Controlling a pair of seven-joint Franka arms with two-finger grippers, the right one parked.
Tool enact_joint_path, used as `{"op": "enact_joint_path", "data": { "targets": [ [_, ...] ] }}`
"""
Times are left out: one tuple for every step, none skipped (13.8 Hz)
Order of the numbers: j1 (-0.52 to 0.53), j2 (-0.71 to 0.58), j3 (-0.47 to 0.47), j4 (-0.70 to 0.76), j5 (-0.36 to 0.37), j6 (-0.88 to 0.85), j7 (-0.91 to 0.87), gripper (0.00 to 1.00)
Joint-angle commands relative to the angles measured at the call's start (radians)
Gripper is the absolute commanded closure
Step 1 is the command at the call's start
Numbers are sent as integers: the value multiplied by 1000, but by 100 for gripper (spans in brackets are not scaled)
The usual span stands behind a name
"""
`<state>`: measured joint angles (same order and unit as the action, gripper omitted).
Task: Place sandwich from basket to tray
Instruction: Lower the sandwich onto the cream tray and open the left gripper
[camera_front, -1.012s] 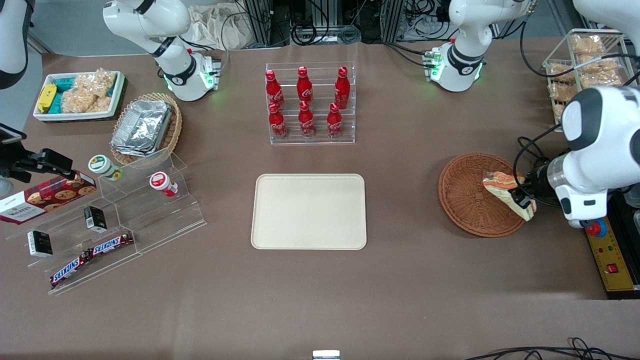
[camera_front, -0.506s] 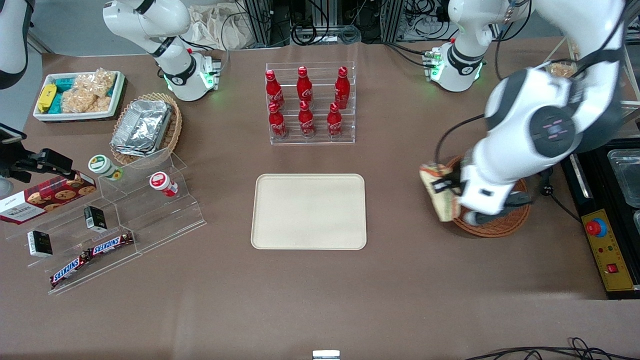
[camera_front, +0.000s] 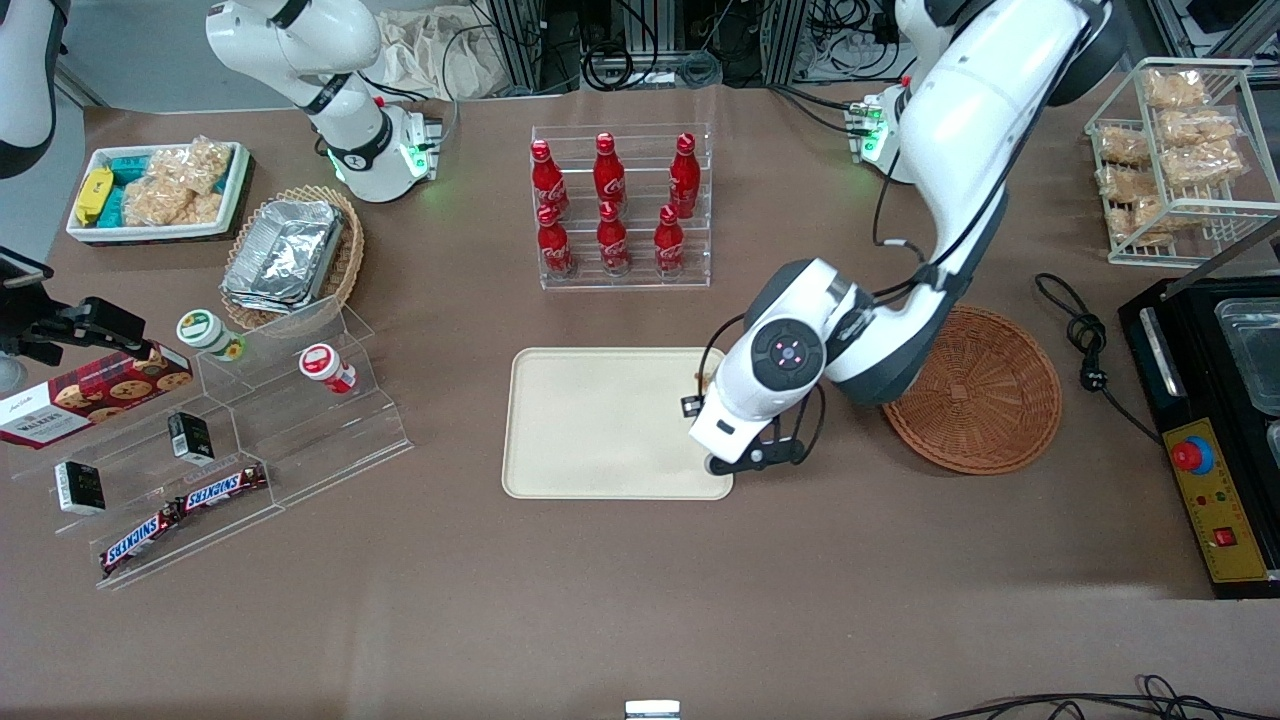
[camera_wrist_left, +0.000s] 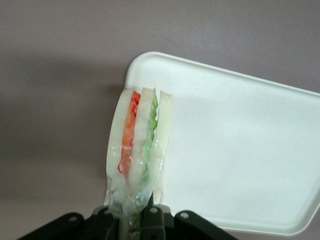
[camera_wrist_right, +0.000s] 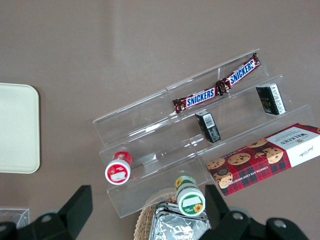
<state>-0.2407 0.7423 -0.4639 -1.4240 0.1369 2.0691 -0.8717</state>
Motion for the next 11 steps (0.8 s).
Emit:
{"op": "enact_joint_path", "data": {
  "targets": [
    [-63,57,30,59,18,-7,-18,100],
    [-69,71,42,59,16,-6,-16,96],
    [-84,90,44,60,16,2,-16,89],
    [-98,98,45,59,19,15,-19,81],
    [-101,98,45,53,21,17,-18,66],
    [-100,98,45,50,21,16,-18,11],
    [-98,97,45,51,20,11,-20,0],
    [-91,88,45,51,20,3,-20,0],
    [-85,80,47,57,20,-13,-20,0],
    [-69,57,56,59,18,-35,-18,0],
    [-55,17,66,59,18,-49,-16,0]
  ]
}}
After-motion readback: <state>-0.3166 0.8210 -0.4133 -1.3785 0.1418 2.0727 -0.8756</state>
